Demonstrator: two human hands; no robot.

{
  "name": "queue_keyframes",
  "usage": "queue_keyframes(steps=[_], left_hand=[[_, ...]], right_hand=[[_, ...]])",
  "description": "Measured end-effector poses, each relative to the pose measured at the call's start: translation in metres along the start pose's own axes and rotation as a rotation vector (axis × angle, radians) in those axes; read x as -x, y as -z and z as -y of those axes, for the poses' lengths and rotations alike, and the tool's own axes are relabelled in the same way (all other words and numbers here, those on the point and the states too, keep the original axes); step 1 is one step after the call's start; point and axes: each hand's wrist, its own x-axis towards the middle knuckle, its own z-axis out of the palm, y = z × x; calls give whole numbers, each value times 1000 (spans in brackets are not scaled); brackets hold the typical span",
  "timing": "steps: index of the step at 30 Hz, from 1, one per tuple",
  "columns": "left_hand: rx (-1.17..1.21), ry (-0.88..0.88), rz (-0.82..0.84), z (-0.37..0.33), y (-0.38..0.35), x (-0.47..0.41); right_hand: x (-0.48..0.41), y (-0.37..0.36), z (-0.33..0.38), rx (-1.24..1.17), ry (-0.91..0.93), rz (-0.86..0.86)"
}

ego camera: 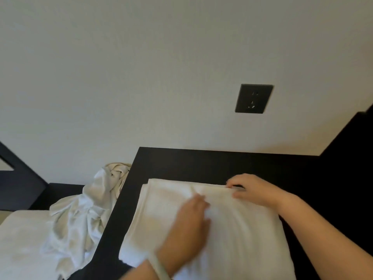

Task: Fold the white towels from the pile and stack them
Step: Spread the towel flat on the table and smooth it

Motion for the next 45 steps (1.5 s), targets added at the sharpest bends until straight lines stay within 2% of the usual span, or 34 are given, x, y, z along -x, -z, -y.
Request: queue_keyframes(steps=[3,6,9,15,17,21,26,30,32,35,45], left_hand=[[-208,83,-91,63,44,-32],[-200,164,99,101,71,-54],[-135,160,291,119,83,-63],[-156,163,378,131,88,-69],[-141,171,374,132,86,-68],[-23,115,209,125,95,-56],[321,95,55,103,140,-14],[556,-78,-51,90,181,49],[640,-154,-33,92,190,83],[738,-206,62,101,188,115],[846,103,35,109,184,83]], right_hand=[[31,16,-27,-42,-194,-18],[54,23,-45,-153,-318,-62],[64,22,-48,-271,-386,-125],[65,9,-39,-470,-474,-249],[64,7,-37,-513,-483,-281],[66,5,-31,-516,-503,-342],[101,26,-19,-489,-399,-461],[165,48,-21,-674,-53,-471],[195,47,-31,-720,55,-413],[216,32,-41,-714,92,-326],[194,49,17,-768,11,-333]])
